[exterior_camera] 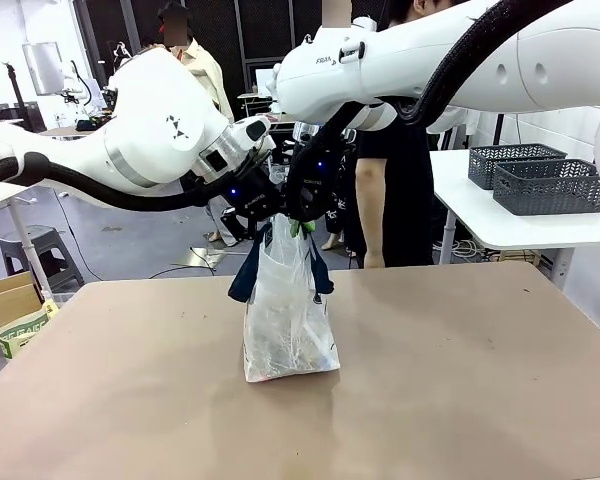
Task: Transfer purchased items from the store into the shopping bag.
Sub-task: Move the Reusable shopping bag to the right side of the table.
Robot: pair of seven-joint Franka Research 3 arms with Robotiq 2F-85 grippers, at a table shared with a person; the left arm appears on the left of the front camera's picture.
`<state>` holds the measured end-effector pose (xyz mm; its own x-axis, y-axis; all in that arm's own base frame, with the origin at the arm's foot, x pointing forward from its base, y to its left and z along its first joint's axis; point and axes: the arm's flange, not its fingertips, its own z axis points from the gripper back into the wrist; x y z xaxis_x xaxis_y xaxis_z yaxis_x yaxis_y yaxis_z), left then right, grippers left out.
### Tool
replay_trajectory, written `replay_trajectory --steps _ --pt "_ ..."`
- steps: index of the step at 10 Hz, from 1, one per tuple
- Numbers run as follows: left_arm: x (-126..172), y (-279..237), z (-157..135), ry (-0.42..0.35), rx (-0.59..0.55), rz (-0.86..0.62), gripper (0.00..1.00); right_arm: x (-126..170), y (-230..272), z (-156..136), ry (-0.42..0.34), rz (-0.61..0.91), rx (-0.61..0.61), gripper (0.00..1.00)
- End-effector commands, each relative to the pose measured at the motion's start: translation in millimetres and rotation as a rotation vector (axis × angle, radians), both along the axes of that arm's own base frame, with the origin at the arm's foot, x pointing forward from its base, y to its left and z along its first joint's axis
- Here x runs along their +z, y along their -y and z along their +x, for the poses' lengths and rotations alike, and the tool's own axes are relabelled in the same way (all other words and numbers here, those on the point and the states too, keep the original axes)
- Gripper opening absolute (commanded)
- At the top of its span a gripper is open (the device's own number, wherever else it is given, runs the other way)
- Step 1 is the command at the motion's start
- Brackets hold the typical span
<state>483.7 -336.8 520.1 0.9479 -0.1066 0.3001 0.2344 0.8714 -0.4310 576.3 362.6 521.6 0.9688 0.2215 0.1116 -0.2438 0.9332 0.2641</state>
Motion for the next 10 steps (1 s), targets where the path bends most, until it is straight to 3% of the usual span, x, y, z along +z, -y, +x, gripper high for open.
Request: replay_trajectory --steps 1,2,3,7,10 --pt "-2 8 0 -0.019 0.01 0.046 1.0 1 -1 1 -0.007 0.014 0.018 0.0" --pt "-3 11 1 -0.018 0.011 0.06 0.95 0 -1 1 -0.009 0.016 0.02 0.0" --pt "-4 11 2 -0.005 0.023 0.082 0.79 0 -1 1 -0.009 0.017 0.022 0.0" --pt "1 5 0 0.013 0.059 0.084 0.0 0 1 1 -0.017 0.023 0.041 0.0" --pt "2 0 -2 0.019 0.065 0.079 0.0 1 2 2 -0.025 0.037 0.055 0.0"
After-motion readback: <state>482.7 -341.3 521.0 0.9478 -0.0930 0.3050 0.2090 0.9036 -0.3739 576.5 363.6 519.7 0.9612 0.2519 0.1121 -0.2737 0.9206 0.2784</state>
